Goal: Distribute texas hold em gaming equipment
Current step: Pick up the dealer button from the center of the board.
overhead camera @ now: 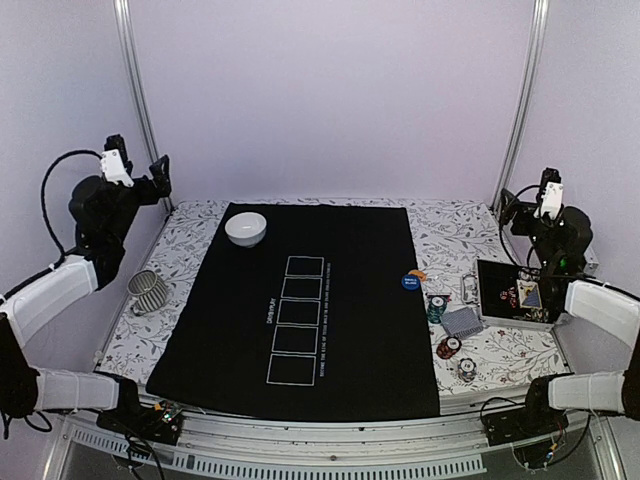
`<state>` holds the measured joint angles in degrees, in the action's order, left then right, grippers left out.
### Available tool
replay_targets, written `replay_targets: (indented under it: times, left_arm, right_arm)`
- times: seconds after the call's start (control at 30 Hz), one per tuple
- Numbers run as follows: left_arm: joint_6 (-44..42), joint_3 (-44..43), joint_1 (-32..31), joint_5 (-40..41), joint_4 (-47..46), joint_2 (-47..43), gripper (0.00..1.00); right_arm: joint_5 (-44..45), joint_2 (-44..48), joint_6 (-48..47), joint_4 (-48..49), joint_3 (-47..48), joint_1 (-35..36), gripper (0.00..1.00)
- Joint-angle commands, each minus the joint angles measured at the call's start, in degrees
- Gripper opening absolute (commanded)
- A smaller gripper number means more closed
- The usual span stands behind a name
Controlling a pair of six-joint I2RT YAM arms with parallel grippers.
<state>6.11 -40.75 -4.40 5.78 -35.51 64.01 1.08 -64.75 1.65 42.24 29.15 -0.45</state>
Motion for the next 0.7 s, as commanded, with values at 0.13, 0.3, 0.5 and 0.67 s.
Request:
replay_targets:
  times: [0.13,0.3,0.5,0.67]
  left_arm:
    - [-3.6,-16.8,-15.2,-11.4,29.8,1.4,0.98]
    - [-7.9,-21.7,-23.2,-16.0,38.3,4.3,0.98]
    - [-13.8,-22.8,-33.5,-15.3,43.4,9.0,0.98]
    - [-12.9,-22.6,-38.1,-16.2,47.1,13.2,0.98]
  right_arm:
    - [-13.0,8.7,8.3,-29.6,12.2,-0.2,0.99]
    - [-17.3,6.6,10.4,-46.6,21.9,-0.2,0.99]
    - [-17.2,3.0,12.2,-64.3,30.7,-0.1,0.99]
    - [-17.2,0.2,13.0,-74.6,33.6,-0.1,0.99]
